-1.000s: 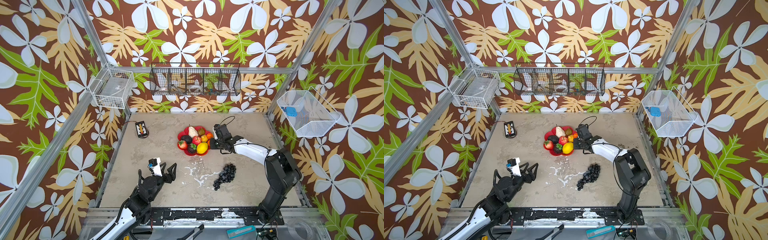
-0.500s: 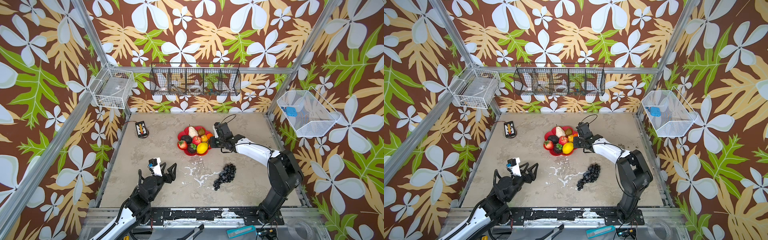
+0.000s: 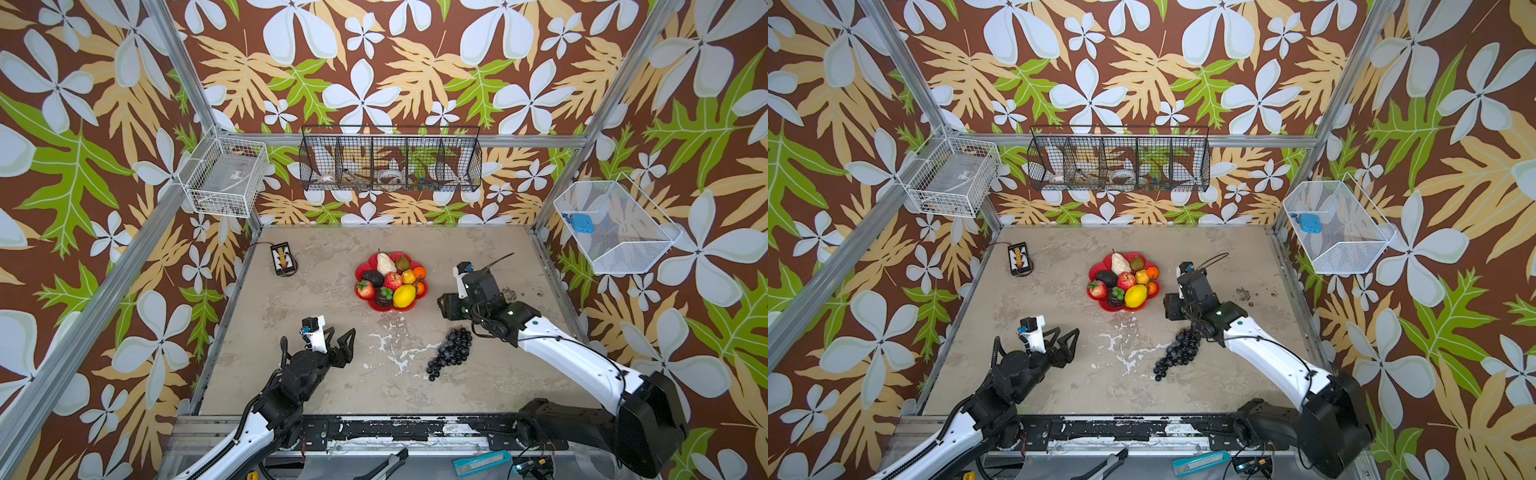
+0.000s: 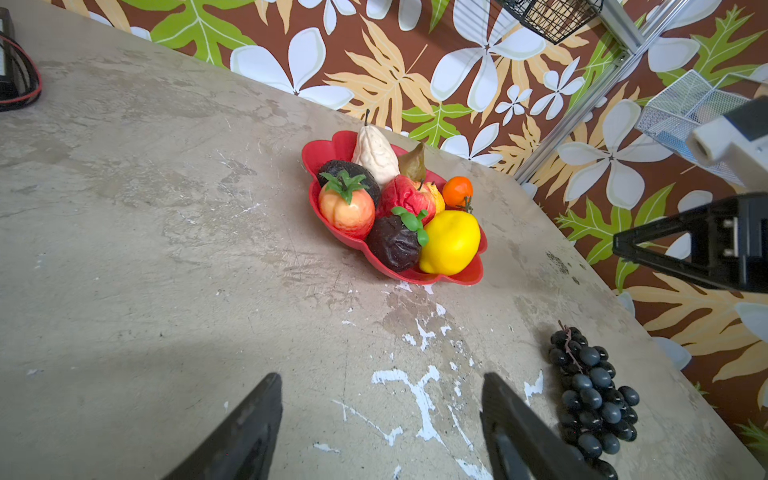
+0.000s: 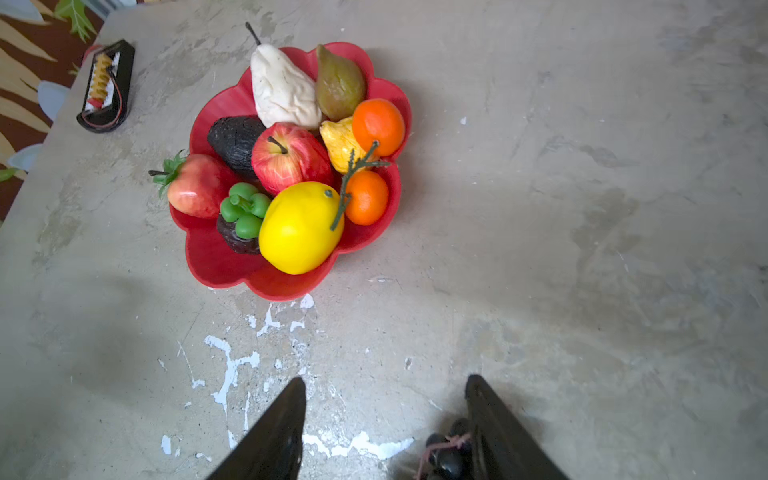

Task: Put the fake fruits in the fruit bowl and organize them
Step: 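Move the right gripper to the dark grapes and grasp their stem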

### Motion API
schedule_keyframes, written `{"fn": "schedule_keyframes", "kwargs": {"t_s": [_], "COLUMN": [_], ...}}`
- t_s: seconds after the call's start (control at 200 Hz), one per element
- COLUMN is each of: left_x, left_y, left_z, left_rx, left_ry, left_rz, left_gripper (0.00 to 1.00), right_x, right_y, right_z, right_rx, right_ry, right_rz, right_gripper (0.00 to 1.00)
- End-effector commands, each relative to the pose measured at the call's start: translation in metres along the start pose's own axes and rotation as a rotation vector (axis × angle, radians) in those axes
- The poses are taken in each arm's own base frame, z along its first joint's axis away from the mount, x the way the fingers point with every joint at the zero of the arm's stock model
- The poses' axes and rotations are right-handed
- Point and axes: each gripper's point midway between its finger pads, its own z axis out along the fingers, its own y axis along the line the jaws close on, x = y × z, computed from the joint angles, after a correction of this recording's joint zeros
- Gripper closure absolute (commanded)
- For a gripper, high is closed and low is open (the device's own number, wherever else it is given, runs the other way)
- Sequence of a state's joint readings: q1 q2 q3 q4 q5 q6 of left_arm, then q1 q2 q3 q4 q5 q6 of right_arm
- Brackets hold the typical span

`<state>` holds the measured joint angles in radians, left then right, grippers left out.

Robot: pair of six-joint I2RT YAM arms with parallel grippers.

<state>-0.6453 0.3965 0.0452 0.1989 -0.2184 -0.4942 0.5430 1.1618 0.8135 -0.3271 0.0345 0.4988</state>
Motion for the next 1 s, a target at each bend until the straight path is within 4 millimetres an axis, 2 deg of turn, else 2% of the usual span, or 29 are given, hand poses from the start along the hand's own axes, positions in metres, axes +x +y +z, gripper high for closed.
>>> {"fn": "schedule_keyframes", "kwargs": {"t_s": [0.0, 0.13, 0.165, 0.22, 0.355, 0.495, 0.591, 0.831, 0.991], "left_x": [-0.004, 0.011, 0.014, 0.02, 0.025, 0.031, 0.036, 0.03, 0.021], "left_y": [-0.015, -0.028, -0.033, -0.036, -0.042, -0.047, -0.044, -0.039, -0.032], "left_z": [0.0, 0.004, 0.005, 0.007, 0.012, 0.013, 0.012, 0.011, 0.009], "left_rx": [0.074, 0.148, 0.171, 0.187, 0.206, 0.245, 0.251, 0.223, 0.186], "left_ry": [-0.007, 0.073, 0.096, 0.128, 0.163, 0.18, 0.174, 0.136, 0.089], "left_rz": [-0.02, -0.074, -0.081, -0.08, -0.048, -0.024, -0.014, -0.001, -0.005], "left_gripper": [0.24, 0.24, 0.23, 0.18, 0.17, 0.17, 0.17, 0.16, 0.16], "right_x": [0.018, 0.038, 0.042, 0.048, 0.054, 0.055, 0.061, 0.08, 0.085], "right_y": [-0.02, -0.032, -0.033, -0.031, -0.026, -0.048, -0.055, -0.058, -0.054], "right_z": [-0.016, -0.025, -0.024, -0.02, -0.008, 0.0, 0.006, 0.028, 0.034], "right_rx": [0.046, 0.043, 0.04, 0.023, 0.029, 0.178, 0.226, 0.254, 0.273], "right_ry": [-0.019, -0.039, -0.034, -0.005, 0.083, 0.135, 0.181, 0.279, 0.298], "right_rz": [0.068, 0.088, 0.08, 0.057, 0.008, -0.048, -0.07, -0.115, -0.159], "right_gripper": [0.35, 0.33, 0.34, 0.35, 0.43, 0.54, 0.55, 0.63, 0.62]}}
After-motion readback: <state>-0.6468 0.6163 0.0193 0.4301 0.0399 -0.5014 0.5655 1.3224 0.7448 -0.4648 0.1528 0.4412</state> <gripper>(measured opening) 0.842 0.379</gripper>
